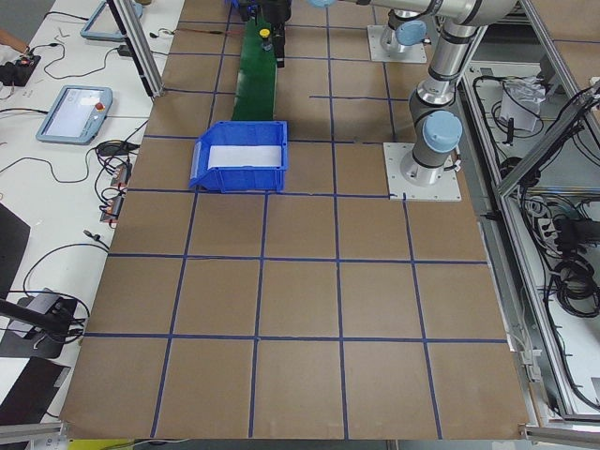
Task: Transport two buttons from left to right
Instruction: 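Lower the right gripper and grasp the yellow button on the belt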
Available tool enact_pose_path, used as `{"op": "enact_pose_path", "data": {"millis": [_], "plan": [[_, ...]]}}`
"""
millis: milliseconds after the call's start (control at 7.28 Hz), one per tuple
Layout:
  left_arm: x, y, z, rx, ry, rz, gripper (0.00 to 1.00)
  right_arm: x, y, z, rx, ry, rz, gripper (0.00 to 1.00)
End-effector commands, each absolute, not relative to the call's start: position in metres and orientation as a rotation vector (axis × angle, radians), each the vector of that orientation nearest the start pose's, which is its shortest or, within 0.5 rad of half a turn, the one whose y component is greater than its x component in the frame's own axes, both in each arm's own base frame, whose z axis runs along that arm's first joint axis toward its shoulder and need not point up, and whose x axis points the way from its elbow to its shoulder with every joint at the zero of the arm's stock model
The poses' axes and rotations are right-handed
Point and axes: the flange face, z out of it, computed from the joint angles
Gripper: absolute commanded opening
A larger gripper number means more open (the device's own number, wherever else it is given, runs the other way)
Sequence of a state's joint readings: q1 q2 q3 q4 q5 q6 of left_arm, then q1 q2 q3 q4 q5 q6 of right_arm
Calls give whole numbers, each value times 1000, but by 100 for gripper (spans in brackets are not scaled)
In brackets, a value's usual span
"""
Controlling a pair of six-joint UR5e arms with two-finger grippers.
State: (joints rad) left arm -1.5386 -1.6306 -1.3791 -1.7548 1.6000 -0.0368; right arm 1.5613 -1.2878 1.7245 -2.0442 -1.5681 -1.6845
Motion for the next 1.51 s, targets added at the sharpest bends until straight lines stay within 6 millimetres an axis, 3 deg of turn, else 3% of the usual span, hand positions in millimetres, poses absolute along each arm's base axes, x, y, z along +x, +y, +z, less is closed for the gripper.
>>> {"op": "enact_pose_path", "data": {"millis": [0, 550, 687, 825, 962, 1237, 1375], "plan": [[-114, -513, 534, -106, 3110, 79, 100, 132, -579, 304, -2356, 2122, -46, 99], [-113, -513, 534, -109, 3111, 79, 100, 132, -579, 298, -2325, 2140, -43, 97], [-113, -513, 535, -109, 3111, 76, 100, 132, -579, 298, -2326, 2137, -45, 84], [-113, -513, 535, -109, 3111, 76, 100, 132, -579, 298, -2331, 2138, -45, 41], [-113, -513, 535, -109, 3111, 76, 100, 131, -579, 298, -2334, 2142, -33, 16], [-113, -513, 535, -109, 3111, 76, 100, 130, -579, 304, -2341, 2151, -39, 10], [-114, -513, 534, -106, 3109, 81, 100, 124, -586, 320, -2344, 2181, -71, 10]]}}
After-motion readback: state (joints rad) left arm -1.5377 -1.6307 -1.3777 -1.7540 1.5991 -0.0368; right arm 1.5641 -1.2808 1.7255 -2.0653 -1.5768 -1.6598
